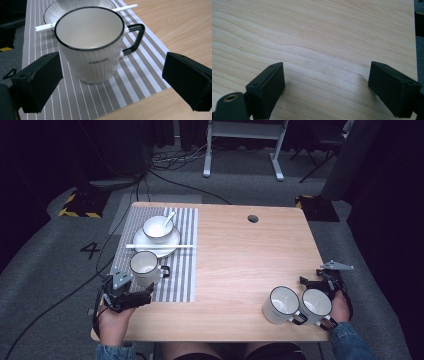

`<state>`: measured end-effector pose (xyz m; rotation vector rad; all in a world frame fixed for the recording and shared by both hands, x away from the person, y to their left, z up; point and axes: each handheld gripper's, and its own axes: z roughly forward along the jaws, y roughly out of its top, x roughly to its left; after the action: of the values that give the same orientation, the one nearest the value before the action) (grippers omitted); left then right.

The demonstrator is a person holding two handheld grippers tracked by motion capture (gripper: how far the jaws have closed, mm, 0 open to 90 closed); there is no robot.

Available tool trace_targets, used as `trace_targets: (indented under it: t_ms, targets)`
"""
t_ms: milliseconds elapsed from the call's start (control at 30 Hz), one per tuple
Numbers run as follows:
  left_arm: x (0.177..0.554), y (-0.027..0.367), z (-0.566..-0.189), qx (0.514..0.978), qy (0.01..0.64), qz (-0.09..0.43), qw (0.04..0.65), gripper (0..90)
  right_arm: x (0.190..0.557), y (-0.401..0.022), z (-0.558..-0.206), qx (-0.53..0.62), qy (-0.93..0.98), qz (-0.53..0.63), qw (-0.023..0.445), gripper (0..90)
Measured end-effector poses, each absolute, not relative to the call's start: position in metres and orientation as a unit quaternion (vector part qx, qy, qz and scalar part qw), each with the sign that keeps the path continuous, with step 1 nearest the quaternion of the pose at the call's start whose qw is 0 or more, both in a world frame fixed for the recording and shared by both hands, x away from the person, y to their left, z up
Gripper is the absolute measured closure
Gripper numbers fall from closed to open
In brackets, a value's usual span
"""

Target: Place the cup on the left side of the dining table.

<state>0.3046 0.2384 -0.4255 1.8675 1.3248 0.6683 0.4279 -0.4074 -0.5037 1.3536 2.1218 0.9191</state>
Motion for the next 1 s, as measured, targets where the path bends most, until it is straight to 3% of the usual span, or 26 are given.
trace_targets:
  t_ms: [467, 1000]
  targets:
    - [0.262, 0.259, -0.426, 0.752, 0.5, 0.252, 0.348, 3.9, 0.428, -0.407, -0.504, 0.492, 0.771, 0.334, 0.229, 13.8]
    - [0.243, 0.28, -0.452, 0.749, 0.522, 0.234, 0.334, 3.9, 0.428, -0.407, -0.504, 0.492, 0.771, 0.334, 0.229, 13.8]
